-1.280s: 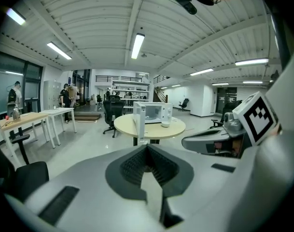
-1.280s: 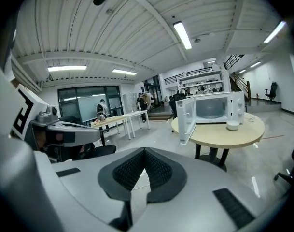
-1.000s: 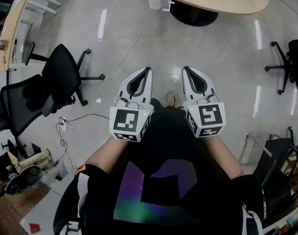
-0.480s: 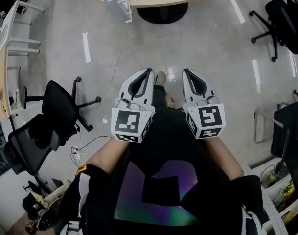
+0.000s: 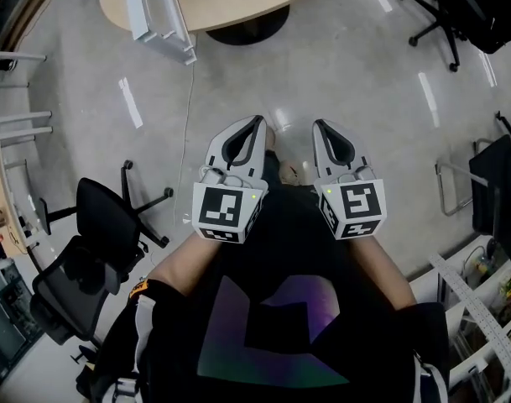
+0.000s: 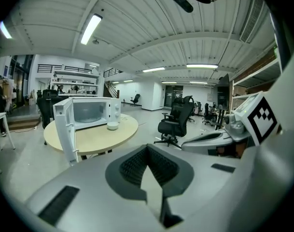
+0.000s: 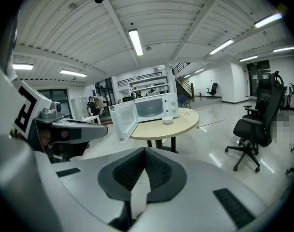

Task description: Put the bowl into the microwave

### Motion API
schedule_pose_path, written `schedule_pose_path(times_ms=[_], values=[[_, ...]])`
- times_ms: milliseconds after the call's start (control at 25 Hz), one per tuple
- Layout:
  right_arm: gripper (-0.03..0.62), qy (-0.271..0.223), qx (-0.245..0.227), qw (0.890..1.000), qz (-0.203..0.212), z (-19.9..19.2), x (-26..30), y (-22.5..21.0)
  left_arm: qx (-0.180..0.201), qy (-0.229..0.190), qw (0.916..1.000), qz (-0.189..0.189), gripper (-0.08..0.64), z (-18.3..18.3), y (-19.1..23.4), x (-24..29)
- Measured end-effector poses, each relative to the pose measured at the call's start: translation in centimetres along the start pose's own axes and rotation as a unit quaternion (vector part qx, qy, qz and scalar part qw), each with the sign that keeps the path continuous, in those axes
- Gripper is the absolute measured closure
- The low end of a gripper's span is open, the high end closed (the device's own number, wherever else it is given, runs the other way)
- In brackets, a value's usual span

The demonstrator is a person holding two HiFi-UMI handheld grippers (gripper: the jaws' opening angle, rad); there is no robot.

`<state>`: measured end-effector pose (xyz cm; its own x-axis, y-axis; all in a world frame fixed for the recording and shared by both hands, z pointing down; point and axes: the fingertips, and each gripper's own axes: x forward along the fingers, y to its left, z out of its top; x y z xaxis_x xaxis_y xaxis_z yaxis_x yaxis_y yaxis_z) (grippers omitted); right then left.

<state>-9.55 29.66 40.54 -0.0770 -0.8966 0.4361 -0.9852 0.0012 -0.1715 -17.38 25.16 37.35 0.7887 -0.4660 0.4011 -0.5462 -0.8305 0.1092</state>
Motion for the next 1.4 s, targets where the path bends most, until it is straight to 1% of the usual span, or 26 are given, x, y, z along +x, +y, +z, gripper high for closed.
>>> schedule_pose_path(times_ms=[360,560,800,1000,1160,1400], values=[[0.577,0.002,0.006,0.998,-0.062,3.0,3.0,-1.2,0.003,-0.011,0.9973,-0.072,0.512,2.8,2.6,4.2],[0.577,0.007,0.013,0.996,-0.086,4.0,4.2,-1.4,0.003,-0.013,0.9949,-0.100,0.512,3.7,3.9,5.2],[0.577,0.009,0.022,0.993,-0.119,4.9,4.9,-1.9,-0.003,-0.016,0.9919,-0.126,0.512,4.2,5.2,6.5],[0.577,0.010,0.018,0.990,-0.139,5.5,5.8,-2.0,-0.006,-0.020,0.9893,-0.144,0.512,4.4,6.3,7.5],[0.577,0.008,0.014,0.988,-0.154,5.8,5.8,-2.2,-0.006,-0.027,0.9865,-0.162,0.512,4.9,6.0,8.1],[0.577,-0.003,0.018,0.986,-0.166,6.4,5.7,-3.1,-0.001,-0.038,0.9862,-0.161,0.512,6.0,6.2,8.9]])
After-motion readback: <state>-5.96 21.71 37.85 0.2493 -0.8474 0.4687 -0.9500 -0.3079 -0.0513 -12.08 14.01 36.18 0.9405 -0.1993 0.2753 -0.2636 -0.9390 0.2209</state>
